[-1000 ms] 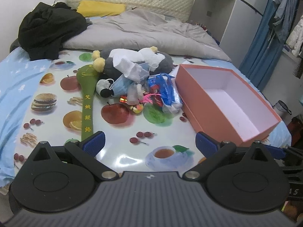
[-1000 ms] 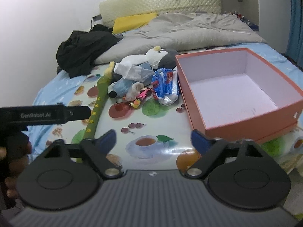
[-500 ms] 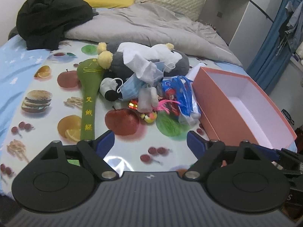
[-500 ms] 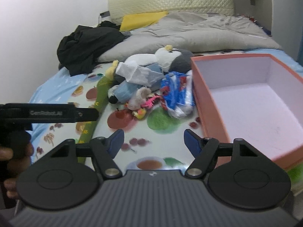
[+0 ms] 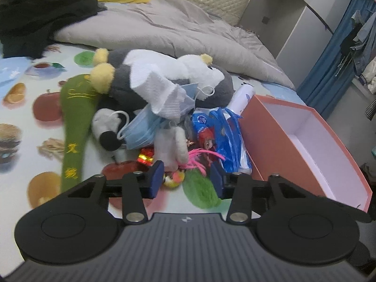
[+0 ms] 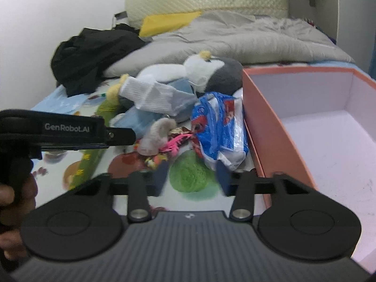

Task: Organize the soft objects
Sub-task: 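Grasp the blue plastic bag with the right tool while the left tool grasps the white fluffy ring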

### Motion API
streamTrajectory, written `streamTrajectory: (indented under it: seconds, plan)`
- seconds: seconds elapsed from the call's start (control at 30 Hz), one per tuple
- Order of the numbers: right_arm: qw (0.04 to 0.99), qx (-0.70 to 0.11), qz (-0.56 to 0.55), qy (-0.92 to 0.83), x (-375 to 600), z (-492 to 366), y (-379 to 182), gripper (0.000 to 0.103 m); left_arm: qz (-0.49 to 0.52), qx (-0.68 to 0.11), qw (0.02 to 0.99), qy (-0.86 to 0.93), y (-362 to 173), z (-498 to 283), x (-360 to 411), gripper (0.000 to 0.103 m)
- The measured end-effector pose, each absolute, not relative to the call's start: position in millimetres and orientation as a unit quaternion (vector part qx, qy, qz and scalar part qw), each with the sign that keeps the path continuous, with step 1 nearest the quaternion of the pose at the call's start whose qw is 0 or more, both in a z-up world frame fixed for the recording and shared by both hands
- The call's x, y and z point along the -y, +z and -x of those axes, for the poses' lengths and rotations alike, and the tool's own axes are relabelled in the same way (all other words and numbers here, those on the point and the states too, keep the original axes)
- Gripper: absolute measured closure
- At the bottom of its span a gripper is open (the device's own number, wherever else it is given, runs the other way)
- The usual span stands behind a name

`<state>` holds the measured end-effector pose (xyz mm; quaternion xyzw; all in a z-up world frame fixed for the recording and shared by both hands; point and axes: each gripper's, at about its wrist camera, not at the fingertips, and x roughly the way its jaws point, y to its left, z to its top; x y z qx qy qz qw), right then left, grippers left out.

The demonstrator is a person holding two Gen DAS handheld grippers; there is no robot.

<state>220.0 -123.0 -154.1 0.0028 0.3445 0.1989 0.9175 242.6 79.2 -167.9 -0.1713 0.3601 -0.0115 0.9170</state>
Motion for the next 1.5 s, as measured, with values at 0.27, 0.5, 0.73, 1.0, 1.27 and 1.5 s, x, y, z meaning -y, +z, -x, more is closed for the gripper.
streamTrajectory:
  seconds: [0.27, 0.5, 0.73, 1.0, 1.27, 1.5]
  plan:
    - [0.921, -0.351, -0.013, 0.168, 116.9, -258.6, -177.8, 0.069, 0.182, -0.367, 0.912, -0.008, -192.4, -286.0, -79.2, 0.055]
    - [0.919, -0.361, -0.007, 0.156, 111.0, -282.1, -194.1, 0.076, 0.169, -0.381, 0.909, -0.001, -208.7, -307.0, -74.4, 0.075]
    - [0.914, -0.366, -0.018, 0.173, 114.9, -283.3, -193.1, 0.095, 0.168, -0.362, 0.917, 0.001, -201.7, -304.4, -75.2, 0.094]
    - [0.916, -0.355, -0.01, 0.183, 120.0, -259.9, -172.2, 0.096, 0.17, -0.342, 0.924, -0.011, -176.3, -277.5, -65.5, 0.094]
    - [0.914, -0.361, -0.004, 0.185, 131.8, -223.7, -161.7, 0.096, 0.167, -0.338, 0.926, -0.016, -165.7, -229.5, -60.2, 0.094]
    - [0.899, -0.39, 0.001, 0.197, 138.5, -195.5, -165.9, 0.096, 0.16, -0.367, 0.916, -0.007, -179.6, -190.2, -68.2, 0.094]
